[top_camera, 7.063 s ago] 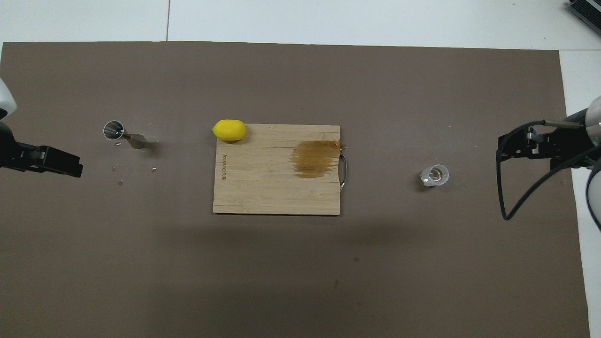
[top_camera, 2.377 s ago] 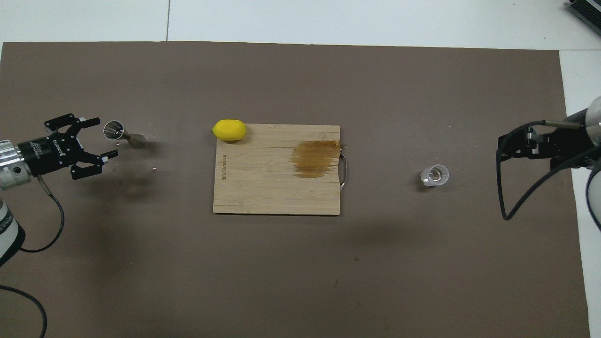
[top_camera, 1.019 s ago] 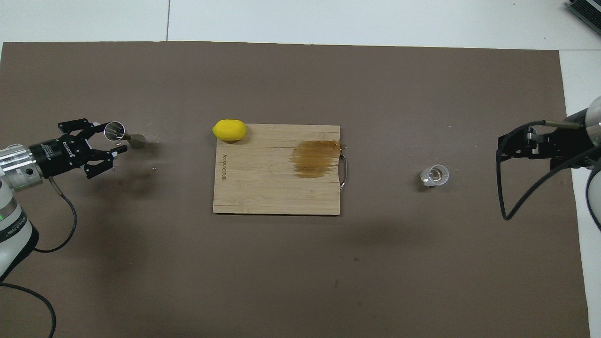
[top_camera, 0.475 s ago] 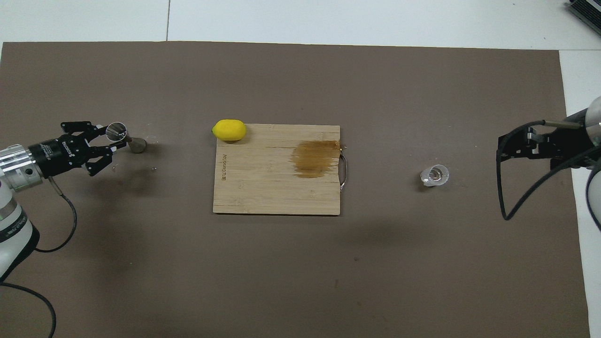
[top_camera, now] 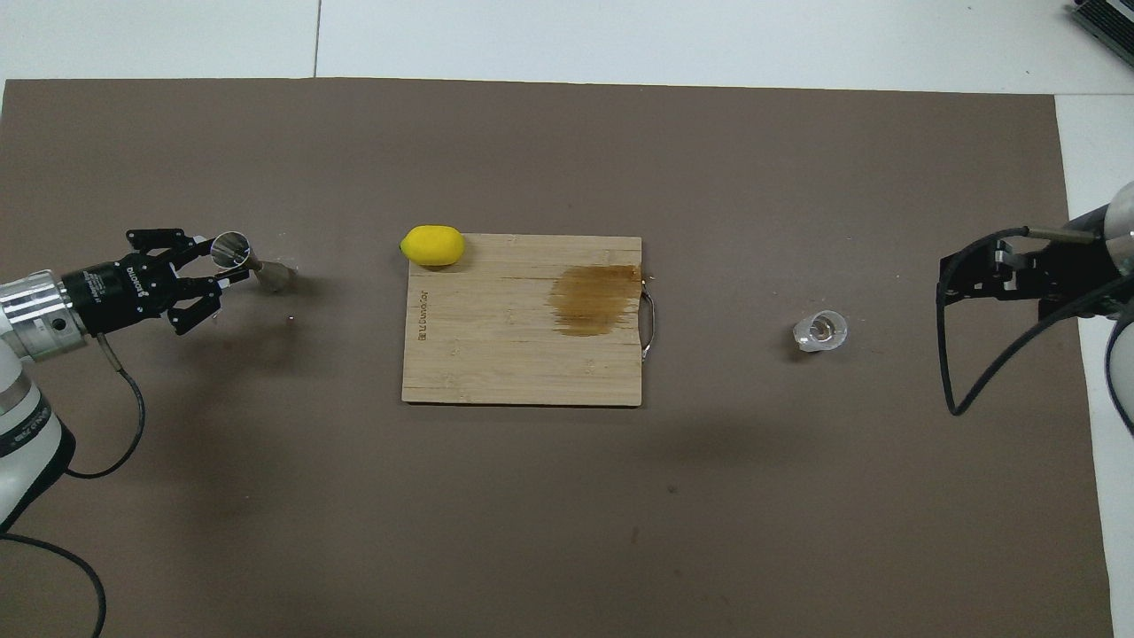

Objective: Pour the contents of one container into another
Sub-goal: 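Close the left gripper around the small metal cup, then lift the metal cup with the left gripper and carry it over the board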

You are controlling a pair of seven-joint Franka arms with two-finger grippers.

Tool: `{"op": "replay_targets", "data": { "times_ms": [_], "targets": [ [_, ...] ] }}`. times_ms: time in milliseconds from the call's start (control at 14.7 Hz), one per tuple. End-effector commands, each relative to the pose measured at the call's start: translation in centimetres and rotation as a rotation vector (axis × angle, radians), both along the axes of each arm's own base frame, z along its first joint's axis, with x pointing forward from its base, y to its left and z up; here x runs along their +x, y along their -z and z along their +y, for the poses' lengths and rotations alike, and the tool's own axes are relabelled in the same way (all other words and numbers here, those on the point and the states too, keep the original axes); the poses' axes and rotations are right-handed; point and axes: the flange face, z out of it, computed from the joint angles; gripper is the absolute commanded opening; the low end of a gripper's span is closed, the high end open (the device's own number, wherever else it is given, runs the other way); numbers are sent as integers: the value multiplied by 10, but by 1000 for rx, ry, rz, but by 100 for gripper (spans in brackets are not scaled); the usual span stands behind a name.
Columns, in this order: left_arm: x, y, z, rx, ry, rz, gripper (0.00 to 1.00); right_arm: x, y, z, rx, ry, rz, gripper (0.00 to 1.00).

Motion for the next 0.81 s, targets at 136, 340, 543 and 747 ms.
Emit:
{"op": "replay_targets", "data": {
  "times_ms": [136, 340, 543, 747],
  "targets": [
    [-5, -31, -50, -72, 123, -51, 0, -5, -1, -3, -5, -5, -15, 100],
    [-5, -52, -98, -78, 185, -84, 0, -4, -1, -3, -5, -5, -13, 100],
    [-9, -64, -145, -85, 183, -89, 0, -5, -1, -3, -5, -4, -15, 100],
    [-19, -61, -218, -65, 90, -90, 0, -5, -1, -3, -5, -5, -15, 100]
  ]
}}
